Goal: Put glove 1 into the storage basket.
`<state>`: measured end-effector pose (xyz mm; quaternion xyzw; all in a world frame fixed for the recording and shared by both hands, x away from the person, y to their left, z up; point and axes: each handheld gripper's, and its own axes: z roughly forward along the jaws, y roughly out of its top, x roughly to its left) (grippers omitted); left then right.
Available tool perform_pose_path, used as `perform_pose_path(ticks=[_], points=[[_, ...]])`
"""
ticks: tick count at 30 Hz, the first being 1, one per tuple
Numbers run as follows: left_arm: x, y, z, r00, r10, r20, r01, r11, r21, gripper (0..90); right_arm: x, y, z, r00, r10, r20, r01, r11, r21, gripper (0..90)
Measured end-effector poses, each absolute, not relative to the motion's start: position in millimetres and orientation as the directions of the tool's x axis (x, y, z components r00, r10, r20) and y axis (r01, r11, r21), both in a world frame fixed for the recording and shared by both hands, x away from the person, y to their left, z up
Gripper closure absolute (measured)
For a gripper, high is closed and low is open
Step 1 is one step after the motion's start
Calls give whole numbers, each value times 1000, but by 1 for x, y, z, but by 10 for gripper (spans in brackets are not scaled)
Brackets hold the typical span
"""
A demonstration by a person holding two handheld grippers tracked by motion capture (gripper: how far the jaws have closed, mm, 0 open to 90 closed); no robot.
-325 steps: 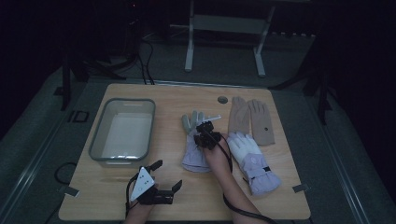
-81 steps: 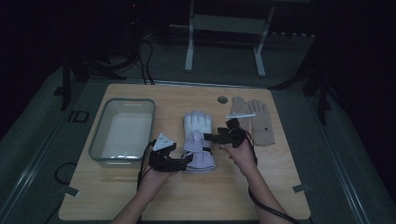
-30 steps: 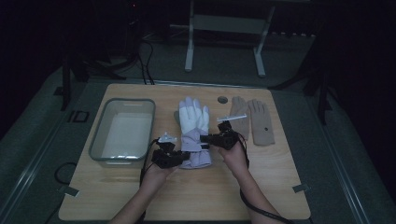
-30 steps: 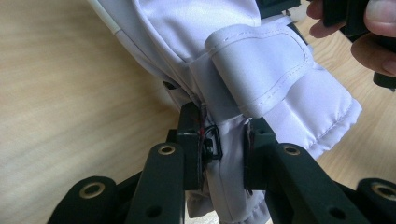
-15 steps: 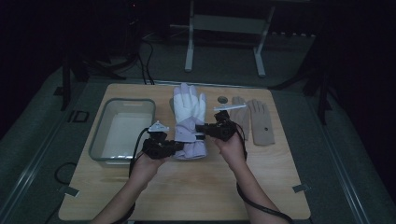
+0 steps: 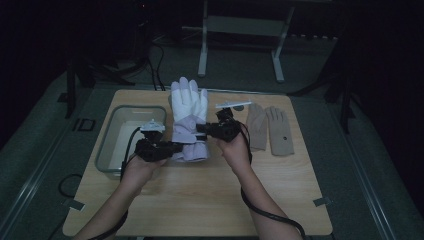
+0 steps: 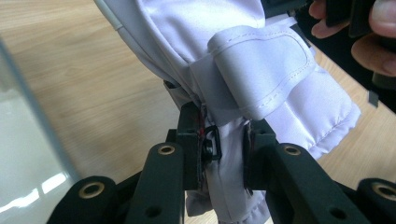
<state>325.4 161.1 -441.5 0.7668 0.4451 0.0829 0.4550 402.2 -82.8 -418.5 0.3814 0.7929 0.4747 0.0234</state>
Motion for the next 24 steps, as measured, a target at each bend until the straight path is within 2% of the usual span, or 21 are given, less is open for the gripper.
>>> perform_pose_path(ticks=[17,24], points=[[313,248,-416,522,820,-236,620,-175,765,743,408,11,-398,-759,567,321,550,293,782,791],[302,286,-419,493,840,-227,636,-170,752,741,405,55,-400,-782,539,313,536,323,780,791]])
